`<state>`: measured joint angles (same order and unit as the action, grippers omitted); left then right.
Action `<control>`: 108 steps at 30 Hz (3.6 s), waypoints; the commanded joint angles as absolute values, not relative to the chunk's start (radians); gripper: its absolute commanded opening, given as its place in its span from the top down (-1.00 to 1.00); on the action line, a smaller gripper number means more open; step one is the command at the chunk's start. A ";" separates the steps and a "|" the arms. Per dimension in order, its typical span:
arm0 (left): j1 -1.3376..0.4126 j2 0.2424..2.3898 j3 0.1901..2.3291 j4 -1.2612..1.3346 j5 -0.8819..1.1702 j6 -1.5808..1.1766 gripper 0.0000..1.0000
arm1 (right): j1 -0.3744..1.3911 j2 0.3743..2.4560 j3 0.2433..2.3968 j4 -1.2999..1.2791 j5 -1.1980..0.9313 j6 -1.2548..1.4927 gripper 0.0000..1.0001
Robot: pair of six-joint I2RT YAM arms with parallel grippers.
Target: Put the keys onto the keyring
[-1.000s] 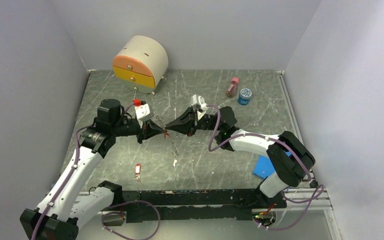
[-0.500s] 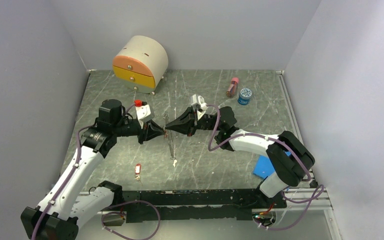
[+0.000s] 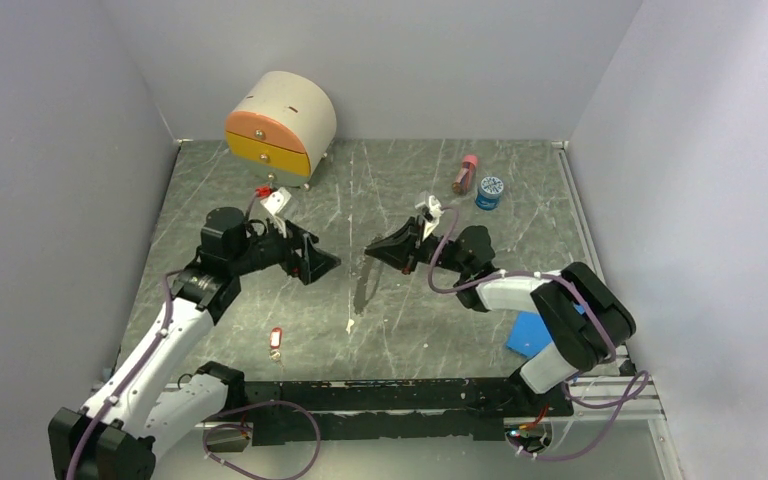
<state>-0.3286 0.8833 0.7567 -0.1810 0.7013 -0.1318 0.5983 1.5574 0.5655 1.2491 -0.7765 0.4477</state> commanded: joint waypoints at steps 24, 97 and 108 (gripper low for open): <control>-0.324 1.120 0.716 -0.181 0.213 -0.586 -0.90 | 0.750 1.810 0.960 0.367 -0.500 0.063 0.75; -0.720 0.921 0.245 0.383 0.371 0.229 -0.35 | 0.651 1.723 0.785 0.083 -0.474 0.495 -0.40; -0.719 0.966 0.240 0.408 0.442 0.346 -0.24 | 0.578 1.613 0.681 -0.084 -0.349 0.470 -0.39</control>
